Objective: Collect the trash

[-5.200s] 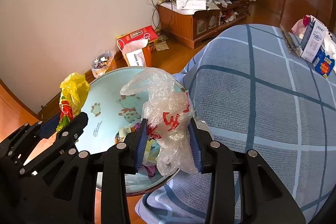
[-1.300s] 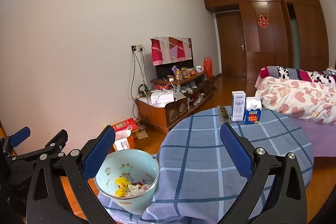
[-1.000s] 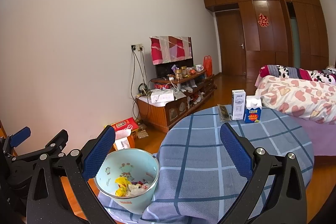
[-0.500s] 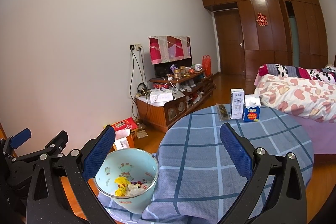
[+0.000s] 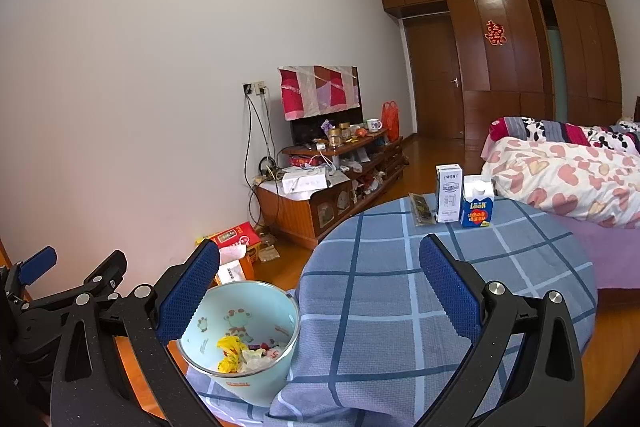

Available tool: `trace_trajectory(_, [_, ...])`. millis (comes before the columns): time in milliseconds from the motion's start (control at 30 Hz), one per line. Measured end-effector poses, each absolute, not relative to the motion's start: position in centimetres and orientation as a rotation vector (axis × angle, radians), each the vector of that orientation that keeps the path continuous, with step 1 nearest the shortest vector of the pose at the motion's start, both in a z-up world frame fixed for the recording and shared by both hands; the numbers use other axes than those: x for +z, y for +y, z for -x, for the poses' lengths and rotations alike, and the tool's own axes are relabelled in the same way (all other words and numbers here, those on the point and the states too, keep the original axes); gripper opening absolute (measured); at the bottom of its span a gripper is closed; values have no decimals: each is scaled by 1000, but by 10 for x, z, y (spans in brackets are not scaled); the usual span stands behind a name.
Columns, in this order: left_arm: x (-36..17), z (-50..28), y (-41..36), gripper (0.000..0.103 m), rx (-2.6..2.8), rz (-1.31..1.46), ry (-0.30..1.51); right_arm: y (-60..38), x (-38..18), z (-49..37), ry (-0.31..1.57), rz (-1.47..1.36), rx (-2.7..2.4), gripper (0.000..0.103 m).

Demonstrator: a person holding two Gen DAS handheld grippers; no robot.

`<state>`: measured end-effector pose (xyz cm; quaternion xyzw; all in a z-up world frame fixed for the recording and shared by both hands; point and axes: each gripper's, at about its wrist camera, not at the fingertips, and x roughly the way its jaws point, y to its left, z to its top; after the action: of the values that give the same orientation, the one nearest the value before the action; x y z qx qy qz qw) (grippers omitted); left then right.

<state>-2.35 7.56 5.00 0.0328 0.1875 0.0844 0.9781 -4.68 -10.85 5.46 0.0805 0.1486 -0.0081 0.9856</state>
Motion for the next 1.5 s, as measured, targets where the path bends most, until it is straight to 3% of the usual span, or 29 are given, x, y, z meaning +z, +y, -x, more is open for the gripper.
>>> trace_trajectory(1500, [45,17,70,97,103,-54,421,-120,55,48,308,-174,-44,98])
